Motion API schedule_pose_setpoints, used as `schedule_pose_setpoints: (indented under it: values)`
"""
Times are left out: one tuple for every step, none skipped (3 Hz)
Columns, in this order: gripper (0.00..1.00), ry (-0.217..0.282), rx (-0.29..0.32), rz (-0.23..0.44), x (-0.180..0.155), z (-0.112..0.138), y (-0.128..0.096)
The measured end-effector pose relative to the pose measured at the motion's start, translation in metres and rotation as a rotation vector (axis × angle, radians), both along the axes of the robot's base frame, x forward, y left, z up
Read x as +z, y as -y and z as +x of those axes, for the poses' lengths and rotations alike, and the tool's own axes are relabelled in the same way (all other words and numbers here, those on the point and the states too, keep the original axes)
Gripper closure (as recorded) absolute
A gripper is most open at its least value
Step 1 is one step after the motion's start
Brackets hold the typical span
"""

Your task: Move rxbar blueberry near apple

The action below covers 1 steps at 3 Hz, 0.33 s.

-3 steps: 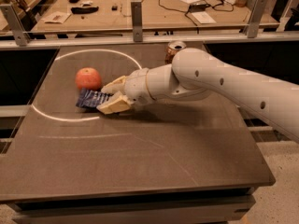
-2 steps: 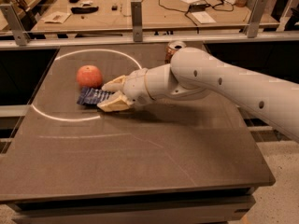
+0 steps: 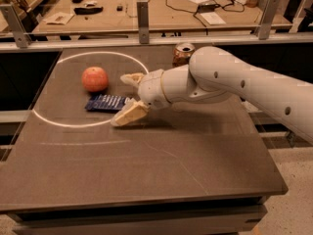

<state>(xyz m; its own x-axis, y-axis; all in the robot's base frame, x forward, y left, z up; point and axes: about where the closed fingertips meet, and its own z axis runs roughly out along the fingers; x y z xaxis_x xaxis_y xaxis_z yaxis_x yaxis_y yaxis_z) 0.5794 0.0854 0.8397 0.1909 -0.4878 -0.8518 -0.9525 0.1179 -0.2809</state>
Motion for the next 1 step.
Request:
schedule_pose_setpoints:
  values:
    - [0.00, -0.010, 0.029, 0.012, 0.0139, -0.0038, 0.0127]
